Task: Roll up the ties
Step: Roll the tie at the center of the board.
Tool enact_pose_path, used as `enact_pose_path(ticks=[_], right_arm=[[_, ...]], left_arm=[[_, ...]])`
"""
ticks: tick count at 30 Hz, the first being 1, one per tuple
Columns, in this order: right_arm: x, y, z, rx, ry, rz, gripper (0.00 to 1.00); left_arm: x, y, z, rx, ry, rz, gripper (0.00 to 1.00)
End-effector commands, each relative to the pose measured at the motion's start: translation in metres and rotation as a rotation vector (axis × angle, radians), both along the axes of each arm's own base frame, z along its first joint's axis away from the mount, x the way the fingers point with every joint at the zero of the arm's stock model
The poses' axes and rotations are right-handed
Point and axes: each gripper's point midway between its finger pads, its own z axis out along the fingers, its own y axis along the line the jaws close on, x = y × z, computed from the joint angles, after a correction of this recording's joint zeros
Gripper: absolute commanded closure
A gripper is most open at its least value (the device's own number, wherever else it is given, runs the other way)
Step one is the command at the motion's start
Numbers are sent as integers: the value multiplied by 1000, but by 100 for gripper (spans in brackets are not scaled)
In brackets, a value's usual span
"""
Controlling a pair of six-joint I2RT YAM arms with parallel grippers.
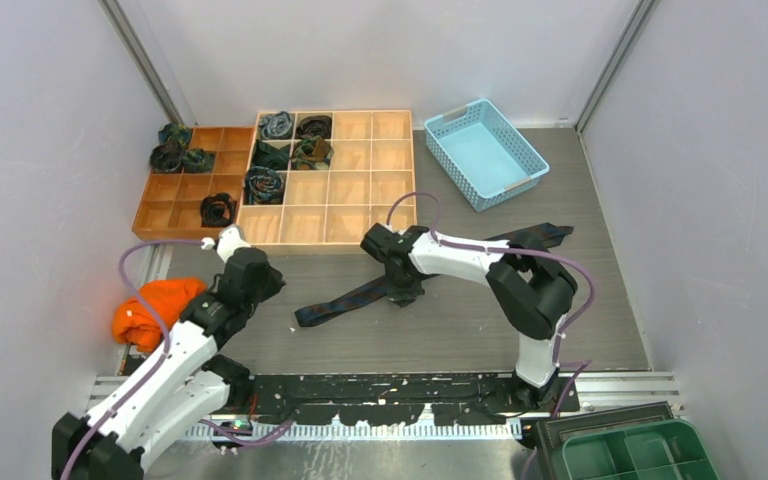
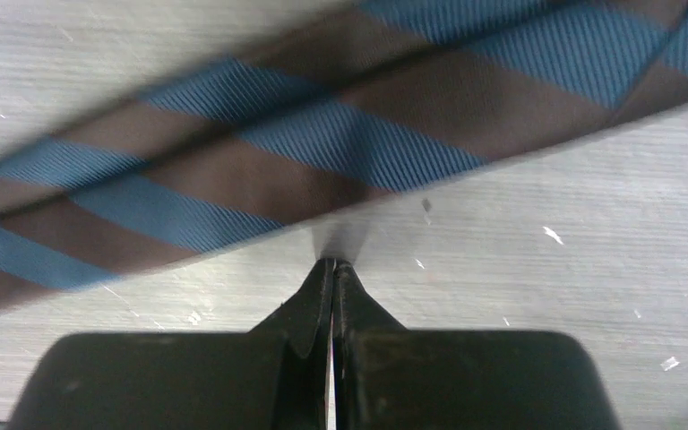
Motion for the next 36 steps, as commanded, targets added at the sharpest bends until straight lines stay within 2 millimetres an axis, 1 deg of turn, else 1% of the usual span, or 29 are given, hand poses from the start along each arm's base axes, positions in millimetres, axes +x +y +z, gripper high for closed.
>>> enact_pose_path(ticks=[1,4,8,10,13,15,16,17,18,19,20,22,23,24,25,26,27,28,29,30,31,34,36], right_arm=[[18,31,-8,68,15,-23,99],[32,52,-4,95,3,2,99],[44,67,1,104,-3,29,99],[44,71,1,104,5,40,99],[37,69,0,90,12,51,99],[30,66,4,87,10,60,99],[26,67,10,92,1,70,99],[23,68,18,92,-16,87,99],[20,68,28,80,-49,102,99],[20,69,40,66,-90,114,98],[20,71,51,55,-128,133,94],[23,77,73,27,-204,150,83],[25,82,80,15,-239,161,74],[27,89,86,9,-264,176,69],[31,95,91,-6,-291,184,64],[32,104,92,-15,-305,199,62],[30,116,93,-17,-315,224,58],[31,129,98,-11,-334,240,57],[30,138,97,-23,-345,262,56],[30,149,99,-30,-359,289,53],[29,158,97,-43,-369,308,52],[22,190,98,-46,-390,374,48],[15,210,96,-30,-393,412,46]], left_arm=[[-8,24,27,46,-59,75,100],[-14,29,32,57,-56,80,100],[-19,32,35,57,-55,84,100],[-21,34,37,59,-58,88,100],[-25,38,40,70,-61,94,100],[-27,42,46,81,-66,104,100],[-29,46,52,89,-72,117,100],[-33,52,60,98,-76,137,100],[-37,57,74,99,-100,156,100],[-41,63,89,96,-131,171,100],[-46,70,109,88,-177,193,100],[-58,85,148,72,-280,241,100],[-65,95,166,65,-332,270,100],[-73,104,181,61,-371,297,100],[-82,114,200,55,-419,327,100],[-91,122,214,49,-450,350,100],[-99,128,223,47,-468,370,100],[-105,134,233,43,-492,386,100],[-110,139,241,44,-514,393,100],[-115,142,248,46,-534,398,100],[-119,145,255,42,-554,401,100],[-131,152,271,35,-601,401,100],[-137,156,275,36,-615,405,100]])
